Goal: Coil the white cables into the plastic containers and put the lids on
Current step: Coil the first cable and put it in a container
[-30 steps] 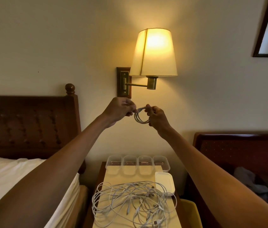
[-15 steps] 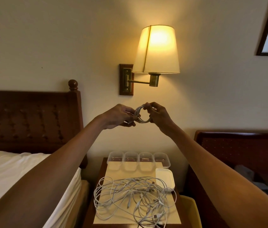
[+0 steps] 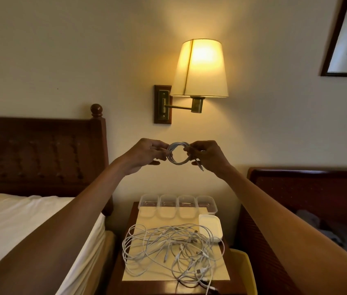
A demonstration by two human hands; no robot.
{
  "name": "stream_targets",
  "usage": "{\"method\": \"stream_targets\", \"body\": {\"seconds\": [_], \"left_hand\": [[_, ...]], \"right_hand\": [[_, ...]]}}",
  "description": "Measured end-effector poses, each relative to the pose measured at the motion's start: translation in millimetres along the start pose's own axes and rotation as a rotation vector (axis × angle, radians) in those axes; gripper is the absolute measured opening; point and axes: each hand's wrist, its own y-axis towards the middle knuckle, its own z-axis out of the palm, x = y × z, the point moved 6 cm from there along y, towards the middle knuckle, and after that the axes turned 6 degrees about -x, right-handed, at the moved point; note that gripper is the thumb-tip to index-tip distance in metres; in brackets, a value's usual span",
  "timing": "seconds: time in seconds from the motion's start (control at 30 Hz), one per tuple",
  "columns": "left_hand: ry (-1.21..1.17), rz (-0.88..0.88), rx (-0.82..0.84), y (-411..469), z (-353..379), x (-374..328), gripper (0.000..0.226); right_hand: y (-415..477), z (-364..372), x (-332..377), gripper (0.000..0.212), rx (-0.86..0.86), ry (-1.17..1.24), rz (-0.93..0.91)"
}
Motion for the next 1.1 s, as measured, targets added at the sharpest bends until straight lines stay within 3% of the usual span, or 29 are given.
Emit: {"method": "stream_targets", "body": {"seconds": [0.3, 0.53, 0.73, 0.9, 1.1], "left_hand": [[-0.046, -0.084, 0.086, -11.5, 22.8, -5.2, 0.027], [0.063, -0.017, -0.012, 0.8, 17.5, 3.9, 0.018], [0.055, -0.044, -0.069, 11.6, 8.2, 32.2, 0.021], [0.021, -0.104, -0.092, 25.3, -9.8, 66.1, 0.024], [-0.001, -0.117, -0.295, 39.2, -37.0, 118.1, 0.024]], "right_hand": [[-15.2, -8.7, -6.5, 0.021, 0.031, 0.067, 0.14], [-6.3, 6.3, -14.9, 0.021, 0.349, 0.096, 0.393], [7.5, 31.6, -32.8, 0.02, 0.301, 0.081, 0.387], [18.6, 56.9, -61.7, 0.022, 0.236, 0.203, 0.373], [46.5, 87.3, -122.2, 0.02, 0.185, 0.241, 0.438]]}}
